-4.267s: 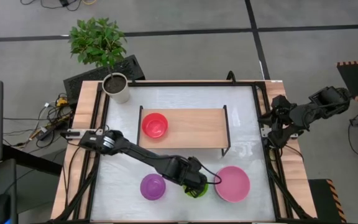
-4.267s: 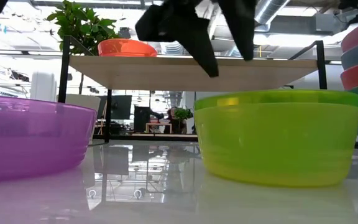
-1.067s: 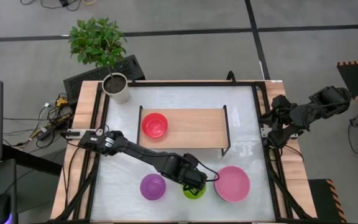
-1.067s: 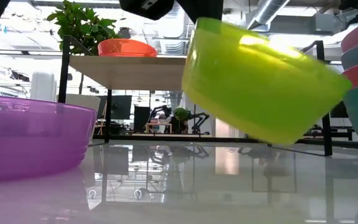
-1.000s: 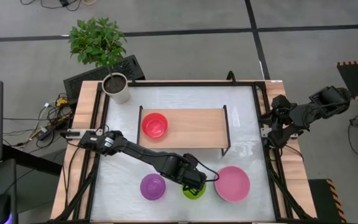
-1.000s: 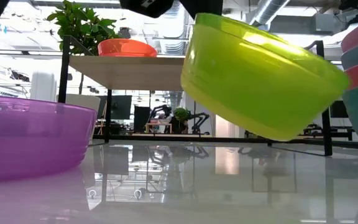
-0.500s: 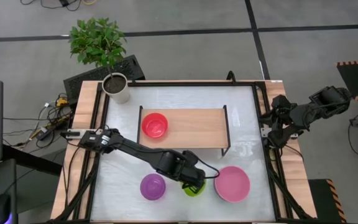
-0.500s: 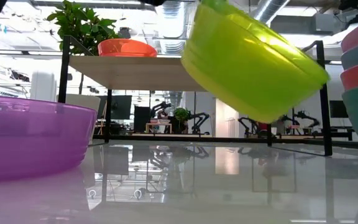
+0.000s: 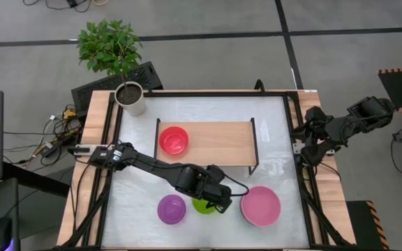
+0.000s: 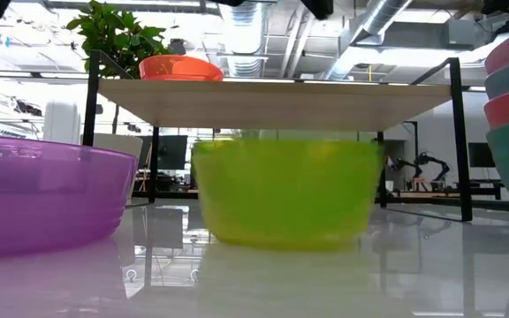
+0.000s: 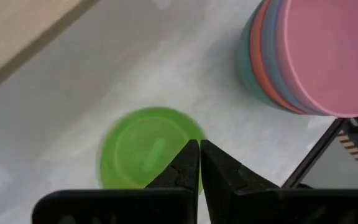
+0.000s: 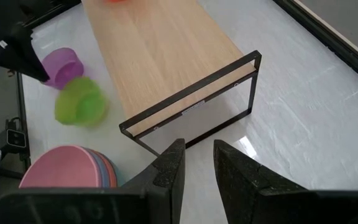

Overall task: Place and stack bowls onto a shelf
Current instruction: Stack the small green bowl on top of the red bowl on the shelf

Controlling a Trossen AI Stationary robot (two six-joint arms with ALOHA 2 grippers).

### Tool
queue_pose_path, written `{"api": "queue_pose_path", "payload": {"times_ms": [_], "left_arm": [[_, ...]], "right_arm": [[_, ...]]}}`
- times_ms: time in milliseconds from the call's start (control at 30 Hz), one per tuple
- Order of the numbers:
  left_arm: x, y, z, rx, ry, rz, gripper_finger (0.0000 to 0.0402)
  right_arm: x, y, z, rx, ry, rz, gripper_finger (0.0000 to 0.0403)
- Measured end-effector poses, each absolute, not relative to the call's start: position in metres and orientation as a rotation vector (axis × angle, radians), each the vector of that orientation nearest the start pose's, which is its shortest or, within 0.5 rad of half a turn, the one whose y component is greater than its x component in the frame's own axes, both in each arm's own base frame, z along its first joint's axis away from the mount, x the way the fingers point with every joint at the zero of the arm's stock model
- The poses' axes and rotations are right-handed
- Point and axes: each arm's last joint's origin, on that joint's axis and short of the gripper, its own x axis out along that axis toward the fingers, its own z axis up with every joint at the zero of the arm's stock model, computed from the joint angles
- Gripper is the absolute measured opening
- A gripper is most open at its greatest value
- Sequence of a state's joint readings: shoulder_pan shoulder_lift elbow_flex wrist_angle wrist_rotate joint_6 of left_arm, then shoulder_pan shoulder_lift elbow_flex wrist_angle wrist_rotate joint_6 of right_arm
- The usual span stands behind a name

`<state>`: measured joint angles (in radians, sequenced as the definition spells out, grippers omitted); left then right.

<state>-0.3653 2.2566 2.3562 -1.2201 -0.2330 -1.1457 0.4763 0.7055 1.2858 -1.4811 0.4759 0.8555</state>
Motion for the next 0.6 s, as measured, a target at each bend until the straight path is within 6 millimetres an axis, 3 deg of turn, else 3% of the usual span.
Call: {"api": "queue_pose_path", "payload": {"times_ms": [133,300,433,600], "left_arm": [[0.438,-0.164,0.304,-0.598,1.010,0.407,0.0012],[0.441,-0.165,0.296,-0.444,1.038,0.308,0.0069],[0.442,-0.163,0.276,-0.384,1.099,0.294,0.0130],[0.437,-0.168,0.247,-0.476,1.218,0.291,0.0175]], "right_arm": [[0.050,0.011,0.386,0.397,0.729,-0.331,0.0113],[0.050,0.011,0.386,0.397,0.729,-0.331,0.0113],[0.050,0.011,0.386,0.397,0.729,-0.331,0.0113],[0.049,0.011,0.386,0.396,0.732,-0.331,0.0113]]}}
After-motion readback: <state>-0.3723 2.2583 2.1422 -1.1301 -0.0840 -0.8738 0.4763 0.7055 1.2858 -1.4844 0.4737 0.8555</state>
